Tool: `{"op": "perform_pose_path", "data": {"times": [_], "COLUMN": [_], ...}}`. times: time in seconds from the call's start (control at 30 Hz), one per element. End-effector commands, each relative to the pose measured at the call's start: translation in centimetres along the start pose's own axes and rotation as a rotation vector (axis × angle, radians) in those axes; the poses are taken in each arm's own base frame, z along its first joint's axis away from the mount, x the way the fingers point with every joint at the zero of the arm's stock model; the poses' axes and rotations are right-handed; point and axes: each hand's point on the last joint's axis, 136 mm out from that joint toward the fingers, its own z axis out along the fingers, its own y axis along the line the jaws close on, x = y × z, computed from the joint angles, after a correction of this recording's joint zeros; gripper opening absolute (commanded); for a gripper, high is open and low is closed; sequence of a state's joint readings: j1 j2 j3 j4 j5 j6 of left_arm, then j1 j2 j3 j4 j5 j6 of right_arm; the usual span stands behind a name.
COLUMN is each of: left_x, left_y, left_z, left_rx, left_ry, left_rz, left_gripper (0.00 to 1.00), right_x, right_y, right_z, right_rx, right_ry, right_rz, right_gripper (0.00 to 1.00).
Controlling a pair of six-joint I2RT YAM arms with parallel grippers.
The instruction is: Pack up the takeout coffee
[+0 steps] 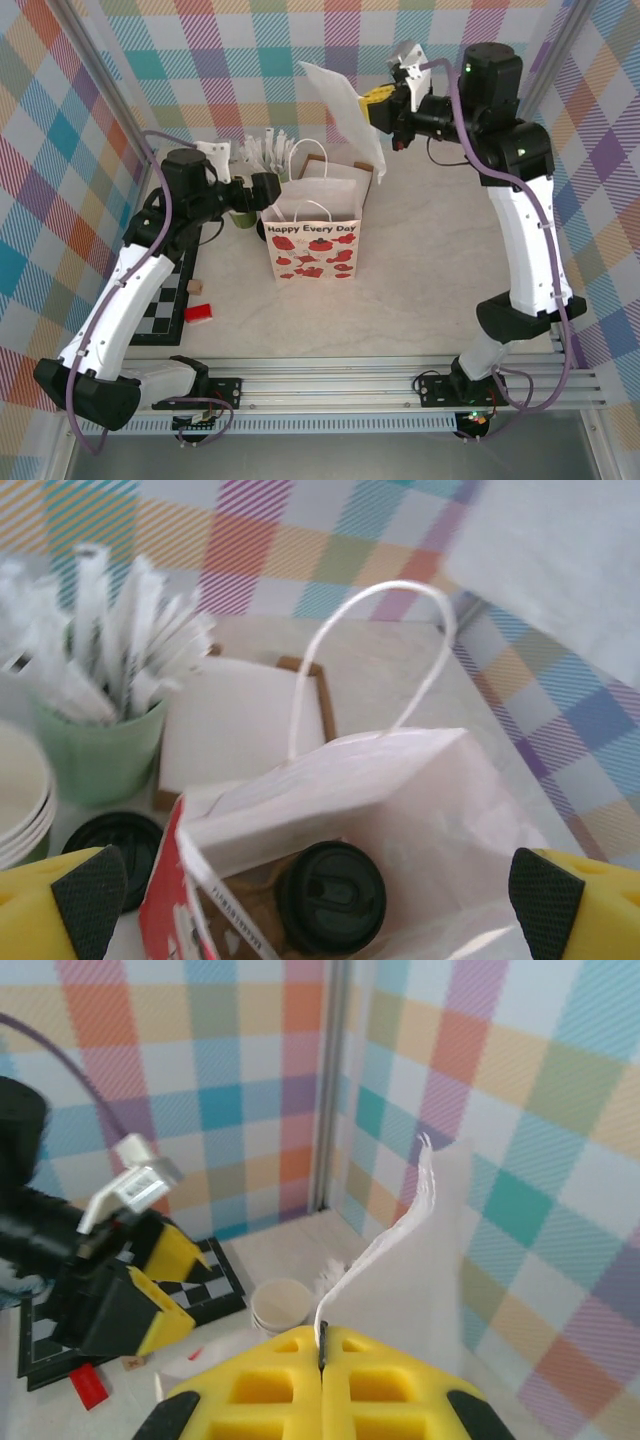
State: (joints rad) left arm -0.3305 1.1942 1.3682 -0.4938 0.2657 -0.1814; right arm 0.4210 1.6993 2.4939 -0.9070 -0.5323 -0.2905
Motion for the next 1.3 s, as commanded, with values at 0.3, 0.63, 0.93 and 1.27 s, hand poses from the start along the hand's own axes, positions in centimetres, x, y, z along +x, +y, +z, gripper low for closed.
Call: {"op": "perform_pose_path", "data": {"times": [0.3, 0.63, 0.93, 1.27], "left_x": [-4.4, -2.3, -1.6, 0.0], "left_y": [-3.4, -1.3, -1.0, -3.6], "left_z": [-3.7, -2.1, -1.9, -1.6], "left_rx": [0.137, 0.081, 0.081, 0.265], "left_ry": [-0.175, -0.131, -0.098, -0.029], "left_rz": [0.467, 0.434, 0.359, 0.662], "left_gripper": [1.0, 1.0, 0.94, 0.86], "right_x": [5.1, 11.1, 10.5, 10.7], "right_y": [4.4, 4.0, 6.5, 8.3], "right_z": [4.8, 8.0, 8.5, 8.7], "right_rx": [-0.263, -0.292, -0.345, -0.372], "right_ry": [0.121, 0.298, 0.297, 0.341], "right_rz": [-0.077, -0.017, -0.012, 0.103], "right_gripper": [0.01, 0.01, 0.02, 0.02]}}
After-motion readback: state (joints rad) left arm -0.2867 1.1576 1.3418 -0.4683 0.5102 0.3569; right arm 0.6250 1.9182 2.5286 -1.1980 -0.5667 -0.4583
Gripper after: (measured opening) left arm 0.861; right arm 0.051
